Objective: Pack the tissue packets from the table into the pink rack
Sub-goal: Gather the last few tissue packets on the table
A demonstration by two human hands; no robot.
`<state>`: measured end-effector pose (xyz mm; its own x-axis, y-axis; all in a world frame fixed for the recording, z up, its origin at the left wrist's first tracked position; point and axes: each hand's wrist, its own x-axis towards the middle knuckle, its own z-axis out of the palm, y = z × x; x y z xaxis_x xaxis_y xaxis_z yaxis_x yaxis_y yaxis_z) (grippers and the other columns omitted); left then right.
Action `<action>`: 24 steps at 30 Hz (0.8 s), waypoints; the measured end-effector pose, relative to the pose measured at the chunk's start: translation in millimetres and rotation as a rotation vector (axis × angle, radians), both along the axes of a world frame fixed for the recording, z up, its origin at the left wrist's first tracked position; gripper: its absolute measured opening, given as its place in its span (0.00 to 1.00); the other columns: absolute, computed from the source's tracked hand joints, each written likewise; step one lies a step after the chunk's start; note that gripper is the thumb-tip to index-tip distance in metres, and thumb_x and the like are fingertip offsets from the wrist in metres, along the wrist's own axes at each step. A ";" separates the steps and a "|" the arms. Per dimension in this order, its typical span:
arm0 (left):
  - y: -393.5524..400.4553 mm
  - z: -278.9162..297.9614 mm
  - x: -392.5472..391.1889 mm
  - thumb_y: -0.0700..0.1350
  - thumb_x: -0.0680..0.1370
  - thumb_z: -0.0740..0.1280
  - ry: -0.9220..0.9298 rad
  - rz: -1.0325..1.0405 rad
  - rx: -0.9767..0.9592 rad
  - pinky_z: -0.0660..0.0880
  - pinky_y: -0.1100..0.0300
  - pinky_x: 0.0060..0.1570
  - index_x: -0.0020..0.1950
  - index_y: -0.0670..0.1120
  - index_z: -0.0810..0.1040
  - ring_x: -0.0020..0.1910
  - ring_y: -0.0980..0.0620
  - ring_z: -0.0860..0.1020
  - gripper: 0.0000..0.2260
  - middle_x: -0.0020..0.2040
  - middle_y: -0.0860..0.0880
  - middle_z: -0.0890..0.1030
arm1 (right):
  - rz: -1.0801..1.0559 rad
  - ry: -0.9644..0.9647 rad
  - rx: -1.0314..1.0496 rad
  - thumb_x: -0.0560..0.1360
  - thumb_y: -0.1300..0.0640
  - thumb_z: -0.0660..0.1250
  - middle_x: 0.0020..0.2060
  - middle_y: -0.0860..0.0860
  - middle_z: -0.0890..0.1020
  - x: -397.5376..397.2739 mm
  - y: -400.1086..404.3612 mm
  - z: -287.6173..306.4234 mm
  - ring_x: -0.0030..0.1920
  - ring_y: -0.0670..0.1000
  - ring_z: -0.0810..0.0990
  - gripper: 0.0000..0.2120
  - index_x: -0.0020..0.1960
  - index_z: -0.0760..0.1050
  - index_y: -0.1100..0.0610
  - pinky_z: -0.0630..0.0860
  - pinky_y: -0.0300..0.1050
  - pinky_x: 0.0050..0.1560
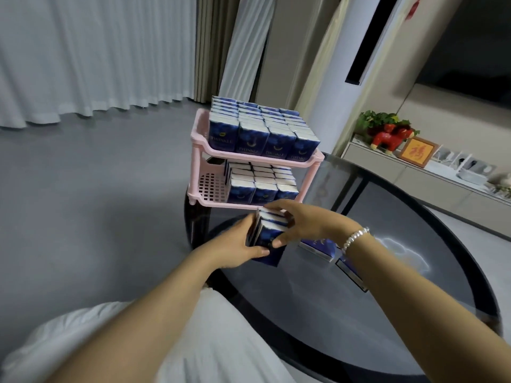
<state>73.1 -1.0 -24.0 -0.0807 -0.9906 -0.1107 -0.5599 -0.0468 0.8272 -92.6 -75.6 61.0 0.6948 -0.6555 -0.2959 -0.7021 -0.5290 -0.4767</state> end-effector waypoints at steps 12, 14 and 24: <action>7.4 7.1 58.4 0.50 0.67 0.77 0.080 0.486 -0.235 0.71 0.53 0.62 0.67 0.46 0.68 0.62 0.49 0.74 0.32 0.65 0.49 0.74 | 0.183 -0.115 -0.177 0.66 0.56 0.77 0.61 0.44 0.72 92.3 -13.4 13.1 0.62 0.43 0.70 0.39 0.72 0.63 0.54 0.64 0.24 0.52; 3.6 6.7 67.2 0.51 0.67 0.77 0.061 0.578 -0.241 0.71 0.55 0.60 0.68 0.44 0.67 0.62 0.48 0.73 0.33 0.65 0.47 0.73 | 0.153 -0.196 -0.115 0.67 0.60 0.76 0.64 0.45 0.70 102.6 -18.2 8.8 0.64 0.41 0.68 0.39 0.73 0.61 0.56 0.65 0.20 0.54; -29.4 -9.8 82.9 0.48 0.75 0.70 0.094 0.668 -0.230 0.71 0.56 0.54 0.69 0.43 0.66 0.55 0.47 0.74 0.26 0.64 0.45 0.70 | 0.031 -0.282 -0.212 0.70 0.59 0.73 0.70 0.50 0.67 141.4 -61.4 -20.3 0.70 0.48 0.65 0.37 0.74 0.59 0.57 0.60 0.33 0.66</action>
<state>156.1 -30.4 -33.8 0.5530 -0.8288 0.0851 -0.3986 -0.1735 0.9006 48.8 -137.0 40.7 0.7502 -0.6593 0.0507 -0.5407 -0.6558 -0.5268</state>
